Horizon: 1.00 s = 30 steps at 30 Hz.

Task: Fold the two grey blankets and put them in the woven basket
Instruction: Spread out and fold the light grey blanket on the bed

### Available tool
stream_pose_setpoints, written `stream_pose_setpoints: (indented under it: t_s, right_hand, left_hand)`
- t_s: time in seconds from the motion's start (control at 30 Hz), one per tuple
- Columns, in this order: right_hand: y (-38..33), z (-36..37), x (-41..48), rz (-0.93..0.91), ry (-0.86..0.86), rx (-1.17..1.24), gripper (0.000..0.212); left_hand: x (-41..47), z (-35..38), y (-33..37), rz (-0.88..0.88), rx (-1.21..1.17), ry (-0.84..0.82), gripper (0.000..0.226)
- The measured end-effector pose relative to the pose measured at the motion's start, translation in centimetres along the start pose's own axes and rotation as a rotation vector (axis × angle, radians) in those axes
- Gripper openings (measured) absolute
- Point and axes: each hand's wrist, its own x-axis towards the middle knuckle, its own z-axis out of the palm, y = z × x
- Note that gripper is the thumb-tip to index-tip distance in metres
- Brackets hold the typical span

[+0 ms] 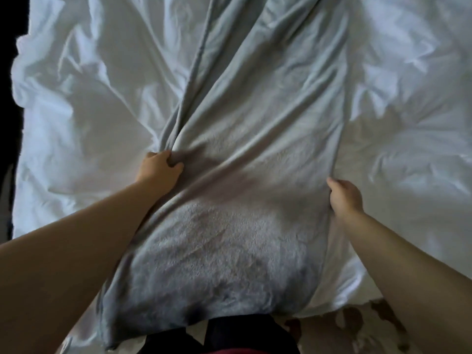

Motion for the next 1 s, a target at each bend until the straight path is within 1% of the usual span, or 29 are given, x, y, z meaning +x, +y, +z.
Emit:
stream_pose_setpoints:
  t_s: [0.03, 0.1, 0.13, 0.17, 0.23, 0.27, 0.33, 0.43, 0.47, 0.53, 0.57, 0.67, 0.7, 0.73, 0.77, 0.8, 0.83, 0.87, 0.9, 0.93, 0.97, 1.0]
  right_hand:
    - [-0.9, 0.0, 0.7, 0.035, -0.037, 0.126, 0.041]
    - [-2.5, -0.1, 1.6, 0.18, -0.159, 0.495, 0.043]
    - [-3.2, -0.2, 2.0, 0.234, -0.232, 0.651, 0.041]
    - [-3.7, -0.4, 2.3, 0.26, -0.305, 0.746, 0.039]
    - [-4.9, -1.1, 2.3, 0.27, -0.438, 0.791, 0.035]
    - [-5.2, -1.6, 2.1, 0.274, -0.482, 0.808, 0.034]
    - [-5.6, -2.6, 1.7, 0.269, -0.527, 0.841, 0.037]
    - [-5.3, -4.7, 0.2, 0.253, -0.613, 0.891, 0.048]
    - [-5.1, -5.5, -0.6, 0.247, -0.625, 0.915, 0.05]
    - [-4.5, -7.6, -2.2, 0.217, -0.577, 0.967, 0.042]
    - [-4.3, -8.8, -3.2, 0.187, -0.552, 1.001, 0.039]
    - [-3.7, -12.3, -5.8, 0.073, -0.497, 1.137, 0.034]
    - [-3.8, -13.5, -6.9, 0.032, -0.514, 1.189, 0.036]
    - [-3.8, -14.6, -7.9, 0.021, -0.531, 1.211, 0.034]
    - [-3.9, -15.7, -8.9, 0.019, -0.554, 1.22, 0.021]
    - [-4.0, -16.6, -10.0, 0.035, -0.562, 1.19, 0.016]
    - [-4.0, -17.2, -10.9, 0.074, -0.574, 1.087, 0.022]
    - [-4.2, -17.8, -12.1, 0.112, -0.612, 0.939, 0.02]
    - [-4.5, -18.2, -13.2, 0.143, -0.658, 0.766, 0.026]
    - [-4.9, -18.6, -14.0, 0.161, -0.694, 0.621, 0.034]
    - [-5.5, -19.1, -14.6, 0.135, -0.705, 0.552, 0.035]
    - [-6.2, -19.8, -15.2, 0.069, -0.679, 0.577, 0.032]
  left_hand:
    - [0.7, -0.1, 0.7, -0.003, -0.002, 0.007, 0.026]
    - [1.8, -0.3, 2.1, -0.044, -0.034, 0.013, 0.027]
    - [2.1, -0.5, 2.7, -0.092, -0.105, 0.015, 0.03]
    - [2.3, -0.6, 3.2, -0.16, -0.229, 0.022, 0.03]
    - [1.8, -1.3, 4.0, -0.304, -0.544, 0.054, 0.025]
    - [1.4, -1.9, 4.4, -0.356, -0.663, 0.076, 0.02]
    - [0.1, -3.2, 4.9, -0.419, -0.84, 0.111, 0.015]
    - [-2.3, -6.3, 5.0, -0.491, -1.155, 0.144, 0.017]
    - [-3.2, -7.6, 4.8, -0.505, -1.254, 0.138, 0.021]
    - [-5.2, -10.2, 3.8, -0.491, -1.388, 0.079, 0.031]
    - [-6.4, -11.5, 3.3, -0.48, -1.425, 0.054, 0.03]
    - [-10.1, -14.7, 2.1, -0.477, -1.471, 0.068, 0.028]
    - [-11.3, -15.5, 1.9, -0.469, -1.473, 0.05, 0.021]
    - [-12.4, -16.1, 1.7, -0.458, -1.464, -0.002, 0.012]
    - [-13.4, -16.7, 1.7, -0.444, -1.435, -0.082, 0.01]
    - [-14.4, -17.2, 1.8, -0.434, -1.371, -0.19, 0.016]
    - [-15.1, -17.8, 1.8, -0.417, -1.262, -0.316, 0.024]
    - [-15.8, -18.3, 2.0, -0.39, -1.129, -0.455, 0.03]
    - [-16.2, -18.8, 2.1, -0.36, -0.989, -0.577, 0.037]
    - [-16.4, -19.2, 2.3, -0.324, -0.871, -0.662, 0.045]
    - [-16.4, -19.8, 2.5, -0.284, -0.801, -0.688, 0.048]
    - [-16.3, -20.5, 2.8, -0.227, -0.82, -0.645, 0.046]
